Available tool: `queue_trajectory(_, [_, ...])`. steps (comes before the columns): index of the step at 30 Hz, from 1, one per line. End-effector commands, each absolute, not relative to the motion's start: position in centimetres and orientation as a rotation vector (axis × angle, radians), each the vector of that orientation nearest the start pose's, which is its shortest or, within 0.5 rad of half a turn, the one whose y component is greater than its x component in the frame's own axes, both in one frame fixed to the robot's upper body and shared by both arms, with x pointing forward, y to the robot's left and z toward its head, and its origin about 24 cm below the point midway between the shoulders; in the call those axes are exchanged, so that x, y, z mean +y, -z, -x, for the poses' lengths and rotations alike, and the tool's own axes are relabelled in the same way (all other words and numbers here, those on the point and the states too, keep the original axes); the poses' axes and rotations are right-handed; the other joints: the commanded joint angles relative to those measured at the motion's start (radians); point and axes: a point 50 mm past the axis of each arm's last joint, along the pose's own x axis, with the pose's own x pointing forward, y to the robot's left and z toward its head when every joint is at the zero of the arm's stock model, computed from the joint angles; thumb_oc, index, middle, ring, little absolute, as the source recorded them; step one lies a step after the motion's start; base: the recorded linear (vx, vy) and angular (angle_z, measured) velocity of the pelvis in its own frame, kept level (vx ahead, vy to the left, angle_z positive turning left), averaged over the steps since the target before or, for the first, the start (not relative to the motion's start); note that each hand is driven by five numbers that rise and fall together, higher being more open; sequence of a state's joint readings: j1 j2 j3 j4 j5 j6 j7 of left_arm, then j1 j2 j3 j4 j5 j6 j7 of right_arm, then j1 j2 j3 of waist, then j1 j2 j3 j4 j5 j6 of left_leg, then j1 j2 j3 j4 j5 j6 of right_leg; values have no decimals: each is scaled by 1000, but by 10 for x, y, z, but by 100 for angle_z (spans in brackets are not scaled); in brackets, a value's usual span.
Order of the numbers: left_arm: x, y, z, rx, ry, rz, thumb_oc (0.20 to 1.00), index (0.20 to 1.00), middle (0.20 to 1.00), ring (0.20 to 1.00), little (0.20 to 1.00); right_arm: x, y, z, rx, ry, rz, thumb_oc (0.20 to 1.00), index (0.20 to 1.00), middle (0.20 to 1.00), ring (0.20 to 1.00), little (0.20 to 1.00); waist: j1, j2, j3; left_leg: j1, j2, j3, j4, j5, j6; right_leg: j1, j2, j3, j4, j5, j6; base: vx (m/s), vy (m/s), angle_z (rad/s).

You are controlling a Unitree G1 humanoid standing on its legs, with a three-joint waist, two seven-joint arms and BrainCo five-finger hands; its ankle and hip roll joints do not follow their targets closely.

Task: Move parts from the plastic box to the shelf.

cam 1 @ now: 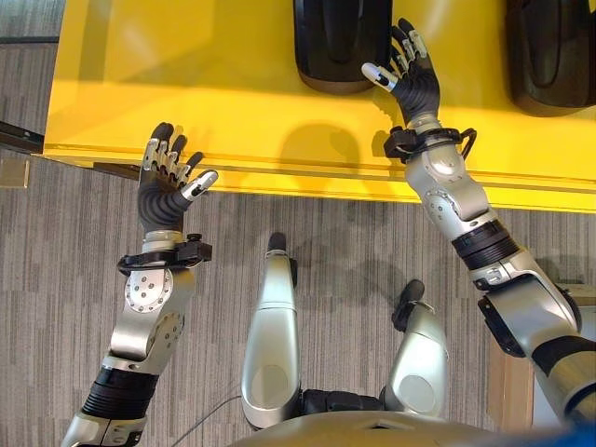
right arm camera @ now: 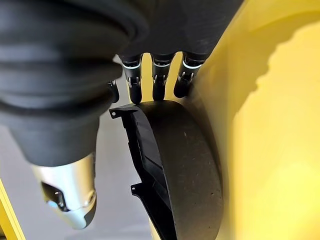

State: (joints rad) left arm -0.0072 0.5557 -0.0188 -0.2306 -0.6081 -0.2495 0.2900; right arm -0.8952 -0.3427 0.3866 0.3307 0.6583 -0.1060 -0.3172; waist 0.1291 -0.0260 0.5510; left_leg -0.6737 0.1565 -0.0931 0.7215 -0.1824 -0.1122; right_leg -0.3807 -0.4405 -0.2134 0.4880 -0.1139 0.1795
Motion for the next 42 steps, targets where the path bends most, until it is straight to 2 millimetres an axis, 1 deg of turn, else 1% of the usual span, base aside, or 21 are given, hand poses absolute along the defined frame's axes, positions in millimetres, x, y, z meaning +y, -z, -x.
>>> queue_trajectory(1, [224, -144, -236, -453, -114, 130, 1000, 1000, 1000, 1000, 1000, -78, -201, -364, -323, -249, -259, 1000, 1000, 1000, 1000, 1000, 46, 19, -31, -13, 7, 27, -72, 60, 33, -56, -25, 19, 188, -84, -40, 0, 0, 0])
queue_trajectory(9, [225, -142, -236, -448, -118, 130, 1000, 1000, 1000, 1000, 1000, -82, -202, -364, -335, -232, -252, 1000, 1000, 1000, 1000, 1000, 44, 21, -31, -14, 8, 27, -70, 60, 34, -59, -25, 22, 193, -87, -41, 0, 0, 0])
queue_trajectory(12, [225, -142, -235, -447, -122, 130, 1000, 1000, 1000, 1000, 1000, -89, -202, -363, -349, -202, -263, 1000, 1000, 1000, 1000, 1000, 41, 20, -31, -13, 8, 27, -70, 60, 34, -57, -24, 21, 192, -87, -41, 0, 0, 0])
queue_trajectory(13, [225, -141, -235, -446, -126, 132, 1000, 1000, 1000, 1000, 1000, -96, -206, -362, -375, -169, -257, 1000, 1000, 1000, 1000, 1000, 37, 19, -31, -15, 8, 27, -69, 60, 35, -58, -23, 21, 193, -87, -41, 0, 0, 0])
queue_trajectory(16, [226, -140, -235, -443, -139, 135, 1000, 1000, 1000, 1000, 1000, -104, -208, -359, -405, -126, -250, 1000, 1000, 1000, 1000, 1000, 31, 19, -31, -14, 7, 27, -69, 59, 36, -59, -22, 23, 194, -87, -41, 0, 0, 0])
queue_trajectory(17, [227, -140, -234, -446, -148, 137, 1000, 1000, 1000, 1000, 1000, -115, -215, -357, -452, -75, -232, 1000, 1000, 1000, 1000, 1000, 26, 18, -31, -16, 7, 28, -65, 57, 36, -62, -22, 25, 199, -89, -41, 0, 0, 0])
queue_trajectory(18, [227, -140, -234, -446, -148, 137, 1000, 1000, 1000, 1000, 1000, -115, -215, -357, -452, -74, -232, 1000, 1000, 1000, 1000, 1000, 26, 18, -31, -16, 7, 28, -65, 57, 36, -62, -22, 25, 199, -89, -41, 0, 0, 0])
queue_trajectory(19, [227, -140, -234, -451, -156, 135, 1000, 1000, 1000, 1000, 1000, -126, -224, -354, -511, -9, -197, 1000, 1000, 1000, 1000, 1000, 21, 20, -31, -14, 7, 28, -65, 55, 37, -63, -23, 28, 200, -91, -41, 0, 0, 0])
queue_trajectory(20, [227, -141, -234, -454, -158, 134, 1000, 1000, 1000, 1000, 1000, -132, -230, -352, -542, 27, -198, 1000, 1000, 1000, 1000, 1000, 19, 20, -31, -14, 7, 27, -63, 54, 37, -63, -22, 30, 201, -91, -40, 0, 0, 0])
queue_trajectory(26, [227, -146, -232, -487, -170, 133, 1000, 1000, 1000, 1000, 1000, -151, -266, -337, -734, 152, -169, 1000, 1000, 1000, 1000, 1000, 4, 15, -31, -7, 10, 28, -60, 48, 36, -64, -20, 37, 206, -98, -41, 0, 0, 0])
queue_trajectory(29, [227, -148, -232, -500, -176, 124, 1000, 1000, 1000, 1000, 1000, -153, -281, -326, -825, 167, -156, 1000, 1000, 1000, 1000, 1000, -4, 14, -31, -4, 11, 30, -60, 48, 36, -64, -18, 42, 209, -101, -41, 0, 0, 0])
queue_trajectory(30, [227, -148, -232, -499, -176, 124, 1000, 1000, 1000, 1000, 1000, -153, -280, -326, -825, 168, -156, 1000, 1000, 1000, 1000, 1000, -4, 14, -31, -4, 11, 30, -60, 48, 36, -64, -19, 42, 209, -101, -41, 0, 0, 0])
queue_trajectory(33, [228, -148, -231, -502, -183, 114, 1000, 1000, 1000, 1000, 1000, -150, -287, -313, -897, 147, -149, 1000, 1000, 1000, 1000, 1000, -13, 14, -31, 2, 12, 31, -60, 47, 36, -66, -18, 46, 214, -104, -41, 0, 0, 0])
queue_trajectory(36, [229, -148, -230, -503, -186, 108, 1000, 1000, 1000, 1000, 1000, -146, -285, -304, -926, 108, -140, 1000, 1000, 1000, 1000, 1000, -19, 14, -31, 11, 14, 35, -64, 49, 35, -64, -18, 49, 212, -103, -41, 0, 0, 0])
queue_trajectory(41, [231, -149, -228, -510, -192, 107, 1000, 1000, 1000, 1000, 1000, -140, -273, -291, -925, 5, -171, 1000, 1000, 1000, 1000, 1000, -31, 16, -32, 42, 19, 37, -84, 57, 31, -43, -17, 50, 202, -101, -39, 0, 0, 0])
queue_trajectory(42, [231, -149, -228, -510, -192, 107, 1000, 1000, 1000, 1000, 1000, -140, -273, -291, -925, 5, -171, 1000, 1000, 1000, 1000, 1000, -31, 16, -32, 43, 19, 37, -84, 57, 31, -42, -17, 50, 201, -101, -39, 0, 0, 0])
